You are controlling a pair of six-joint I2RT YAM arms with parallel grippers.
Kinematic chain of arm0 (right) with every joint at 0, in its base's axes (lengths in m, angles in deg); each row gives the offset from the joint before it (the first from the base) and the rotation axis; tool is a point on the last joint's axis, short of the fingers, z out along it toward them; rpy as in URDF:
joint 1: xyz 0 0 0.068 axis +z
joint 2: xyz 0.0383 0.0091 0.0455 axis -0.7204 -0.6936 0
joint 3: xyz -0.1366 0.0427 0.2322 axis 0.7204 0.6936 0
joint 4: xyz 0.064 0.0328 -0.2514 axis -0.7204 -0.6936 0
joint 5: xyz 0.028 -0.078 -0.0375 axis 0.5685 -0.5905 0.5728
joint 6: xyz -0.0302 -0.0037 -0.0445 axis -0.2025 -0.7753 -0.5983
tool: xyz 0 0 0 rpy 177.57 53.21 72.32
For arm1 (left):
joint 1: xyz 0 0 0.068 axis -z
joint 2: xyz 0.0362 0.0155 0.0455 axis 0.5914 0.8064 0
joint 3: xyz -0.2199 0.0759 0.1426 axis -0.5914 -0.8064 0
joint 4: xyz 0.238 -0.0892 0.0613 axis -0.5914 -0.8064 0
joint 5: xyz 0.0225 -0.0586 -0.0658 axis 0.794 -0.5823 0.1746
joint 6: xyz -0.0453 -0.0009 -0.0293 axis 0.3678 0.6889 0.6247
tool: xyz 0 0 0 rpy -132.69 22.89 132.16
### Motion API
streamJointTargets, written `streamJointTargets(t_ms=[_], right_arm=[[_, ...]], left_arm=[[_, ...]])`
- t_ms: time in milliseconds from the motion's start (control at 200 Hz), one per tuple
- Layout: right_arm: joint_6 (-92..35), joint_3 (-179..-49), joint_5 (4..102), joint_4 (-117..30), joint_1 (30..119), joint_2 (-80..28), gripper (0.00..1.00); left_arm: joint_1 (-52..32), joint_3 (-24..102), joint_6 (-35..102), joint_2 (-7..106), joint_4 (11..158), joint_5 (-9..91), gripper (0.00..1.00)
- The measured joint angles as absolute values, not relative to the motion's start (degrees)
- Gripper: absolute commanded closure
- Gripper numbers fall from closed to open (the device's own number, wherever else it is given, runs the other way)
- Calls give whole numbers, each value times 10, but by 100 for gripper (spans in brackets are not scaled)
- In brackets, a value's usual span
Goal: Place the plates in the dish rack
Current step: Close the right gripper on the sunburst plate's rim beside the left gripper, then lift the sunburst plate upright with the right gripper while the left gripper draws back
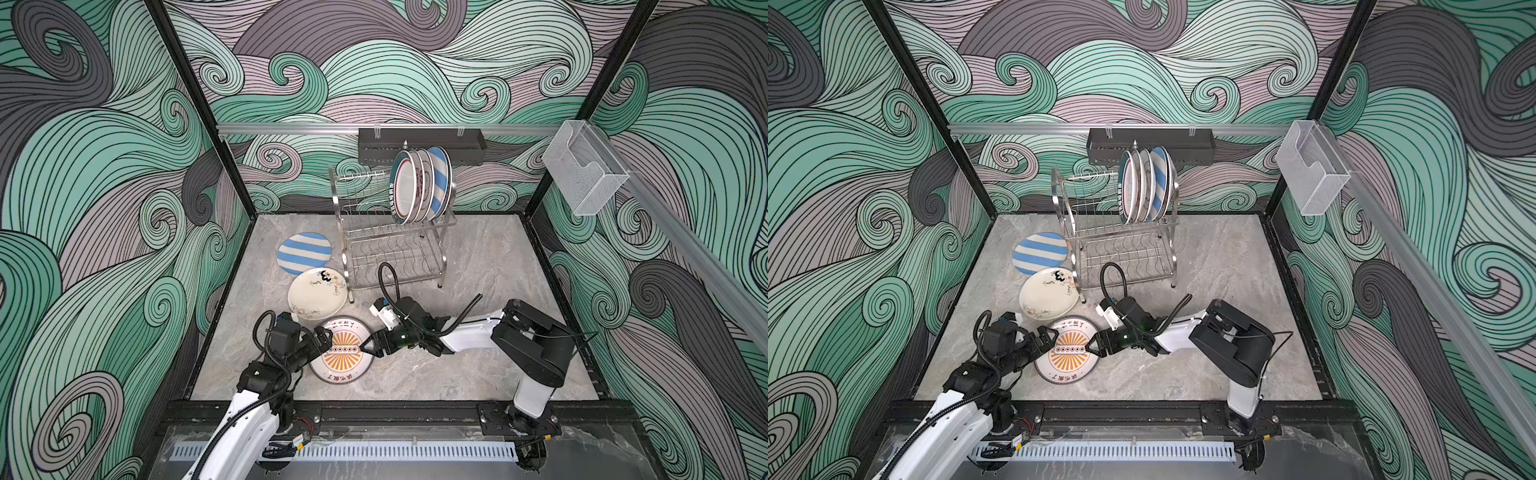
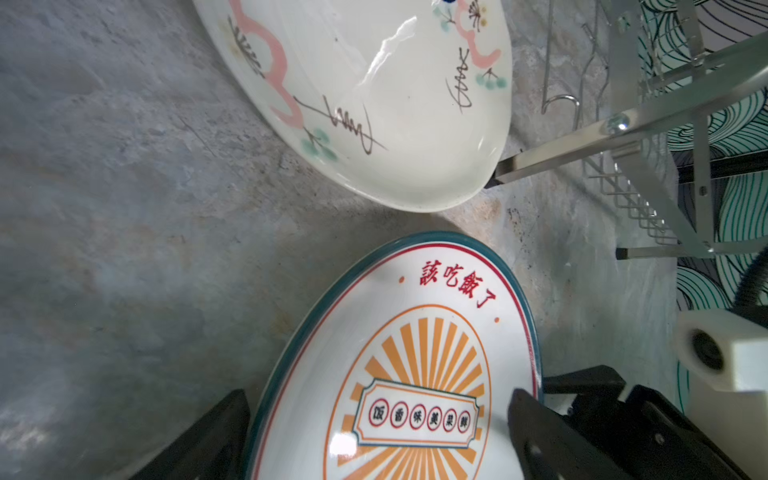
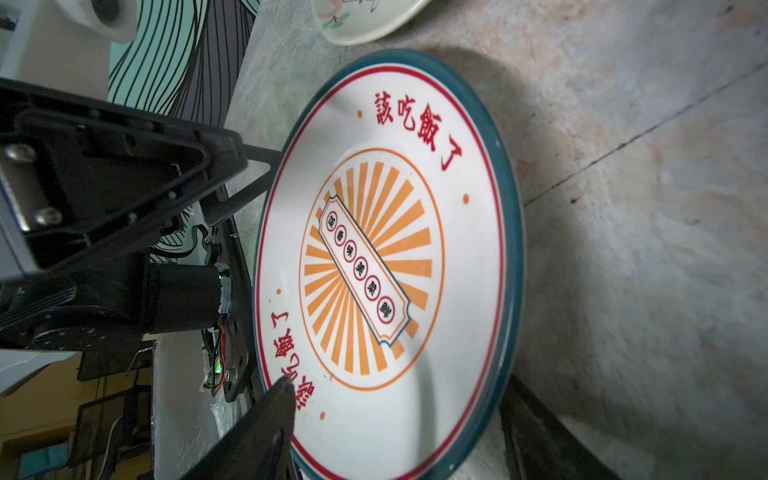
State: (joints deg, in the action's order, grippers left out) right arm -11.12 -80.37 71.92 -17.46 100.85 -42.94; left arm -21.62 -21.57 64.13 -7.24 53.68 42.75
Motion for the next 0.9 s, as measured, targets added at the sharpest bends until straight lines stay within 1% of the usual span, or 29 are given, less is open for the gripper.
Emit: streamJointTargets(t_ms=[45, 180, 340, 475, 535, 590, 670, 726, 896], right_arm=[[-106, -805, 721, -165, 1008, -435, 30], [-94, -810, 721, -156, 1008, -445, 33], [-86, -810, 716, -161, 1008, -445, 41], [-81, -815, 714, -174, 1008, -445, 46], [-80, -816, 712, -179, 1008, -445, 51], [-75, -816, 708, -185, 1008, -444, 52], [-70, -814, 697, -191, 1009, -436, 59], [-64, -808, 688, -194, 1009, -425, 66], [-50, -796, 670, -198, 1009, -385, 76]], left_arm=[[-216, -220, 641, -76, 542, 423, 1], [-219, -230, 639, -78, 551, 412, 1], [-219, -232, 630, -68, 562, 396, 1], [-219, -235, 620, -57, 575, 384, 1], [-219, -235, 615, -54, 579, 380, 1], [-219, -235, 610, -51, 581, 378, 1], [-219, -235, 604, -51, 584, 372, 1], [-219, -235, 598, -51, 585, 369, 1], [-219, -235, 582, -47, 592, 361, 1]])
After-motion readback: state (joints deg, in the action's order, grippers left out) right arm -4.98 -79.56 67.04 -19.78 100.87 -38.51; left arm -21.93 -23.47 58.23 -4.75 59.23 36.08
